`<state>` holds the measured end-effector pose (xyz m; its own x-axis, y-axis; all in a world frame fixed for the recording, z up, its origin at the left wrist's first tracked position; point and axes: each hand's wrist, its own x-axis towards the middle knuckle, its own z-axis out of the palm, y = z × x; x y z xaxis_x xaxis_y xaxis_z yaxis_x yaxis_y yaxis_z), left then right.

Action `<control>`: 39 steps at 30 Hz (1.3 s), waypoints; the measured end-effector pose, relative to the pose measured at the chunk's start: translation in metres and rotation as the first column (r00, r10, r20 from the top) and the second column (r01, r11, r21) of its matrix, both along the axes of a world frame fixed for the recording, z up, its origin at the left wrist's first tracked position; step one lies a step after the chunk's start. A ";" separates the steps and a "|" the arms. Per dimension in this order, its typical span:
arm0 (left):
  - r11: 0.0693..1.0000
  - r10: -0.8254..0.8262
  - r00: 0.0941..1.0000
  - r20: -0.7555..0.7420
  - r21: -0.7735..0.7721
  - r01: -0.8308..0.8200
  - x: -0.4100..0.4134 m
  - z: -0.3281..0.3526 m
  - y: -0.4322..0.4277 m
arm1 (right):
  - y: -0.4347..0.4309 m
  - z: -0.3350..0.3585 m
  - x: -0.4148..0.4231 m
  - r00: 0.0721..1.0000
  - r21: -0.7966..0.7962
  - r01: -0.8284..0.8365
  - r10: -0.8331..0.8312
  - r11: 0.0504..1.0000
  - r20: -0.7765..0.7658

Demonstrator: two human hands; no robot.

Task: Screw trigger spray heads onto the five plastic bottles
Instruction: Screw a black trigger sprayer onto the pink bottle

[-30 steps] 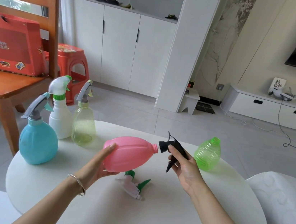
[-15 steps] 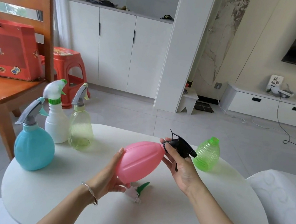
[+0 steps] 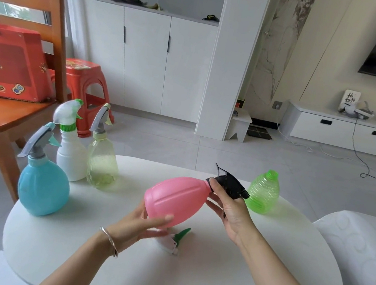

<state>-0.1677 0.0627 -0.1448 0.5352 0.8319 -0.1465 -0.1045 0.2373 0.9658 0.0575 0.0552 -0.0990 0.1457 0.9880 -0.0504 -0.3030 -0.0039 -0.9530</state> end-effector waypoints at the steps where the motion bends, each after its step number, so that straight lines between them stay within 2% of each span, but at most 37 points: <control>1: 0.996 -0.032 0.999 0.007 -0.088 0.033 0.000 0.004 -0.001 | 0.000 -0.002 -0.002 1.000 -0.010 -0.002 0.002 1.000 -0.017; 3: 0.978 -0.093 0.996 -0.004 -0.189 0.090 0.001 0.009 -0.002 | 0.000 -0.002 -0.003 0.998 -0.025 -0.002 0.001 1.000 -0.057; 4: 0.980 -0.099 0.995 -0.017 -0.175 0.094 0.001 0.008 -0.002 | 0.000 -0.002 -0.003 0.997 -0.039 0.007 -0.010 0.999 -0.079; 8: 0.999 -0.013 1.000 0.005 0.040 0.012 0.004 0.004 -0.002 | 0.001 -0.003 -0.001 0.992 -0.101 0.014 -0.027 0.995 -0.125; 9: 0.999 -0.027 0.999 0.029 0.046 0.025 0.003 0.005 -0.002 | 0.001 -0.004 -0.002 0.992 -0.114 -0.002 -0.012 0.994 -0.122; 11: 0.992 -0.075 0.994 0.078 -0.097 0.083 0.001 0.007 -0.002 | 0.000 -0.007 -0.005 0.993 -0.116 -0.031 0.018 0.993 -0.114; 13: 0.971 -0.104 0.993 0.056 -0.209 0.113 0.001 0.009 -0.005 | 0.001 -0.008 -0.007 0.994 -0.113 -0.030 0.018 0.993 -0.104; 15: 0.989 -0.059 0.998 0.010 -0.137 0.059 0.003 0.004 -0.004 | 0.002 -0.008 -0.006 0.995 -0.120 -0.003 -0.009 0.993 -0.096; 18: 1.000 0.019 1.000 0.021 0.018 -0.020 0.000 0.001 0.000 | 0.003 -0.008 -0.004 0.994 -0.138 0.000 -0.015 0.990 -0.105; 22: 0.961 -0.050 0.996 0.077 -0.267 0.069 -0.001 0.009 -0.004 | 0.003 -0.008 -0.008 0.990 -0.132 -0.035 0.016 0.991 -0.138; 27: 0.998 0.050 0.997 0.063 -0.043 -0.047 0.000 0.006 -0.001 | 0.005 -0.006 -0.005 0.987 -0.141 -0.020 -0.003 0.990 -0.158; 28: 0.998 0.025 0.997 0.076 -0.055 -0.020 -0.001 0.008 -0.002 | 0.005 -0.007 -0.005 0.988 -0.141 -0.031 0.008 0.990 -0.156; 31: 0.973 -0.038 0.988 0.148 -0.220 0.071 -0.002 0.014 -0.006 | 0.004 -0.007 -0.008 0.986 -0.125 -0.045 0.024 0.991 -0.164; 32: 0.978 -0.029 0.990 0.140 -0.202 0.057 -0.002 0.012 -0.005 | 0.004 -0.006 -0.008 0.987 -0.125 -0.040 0.019 0.991 -0.160; 34: 0.996 0.032 0.993 0.111 -0.081 -0.023 -0.002 0.011 -0.004 | 0.004 -0.005 -0.006 0.987 -0.142 -0.023 0.000 0.990 -0.162; 36: 1.000 0.025 0.993 0.118 0.011 -0.026 -0.004 0.012 -0.002 | 0.004 -0.005 -0.005 0.983 -0.156 -0.030 0.001 0.987 -0.184; 37: 1.000 -0.007 0.992 0.129 -0.017 0.009 -0.005 0.015 -0.004 | 0.004 -0.005 -0.006 0.981 -0.153 -0.042 0.011 0.987 -0.195; 39: 0.981 -0.037 0.983 0.180 -0.181 0.070 -0.006 0.018 -0.007 | 0.003 -0.005 -0.008 0.978 -0.133 -0.071 0.043 0.989 -0.204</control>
<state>-0.1732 0.0553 -0.1265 0.6093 0.7684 -0.1958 -0.2499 0.4204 0.8723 0.0498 0.0586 -0.1044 0.0624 0.9758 -0.2095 -0.4824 -0.1543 -0.8622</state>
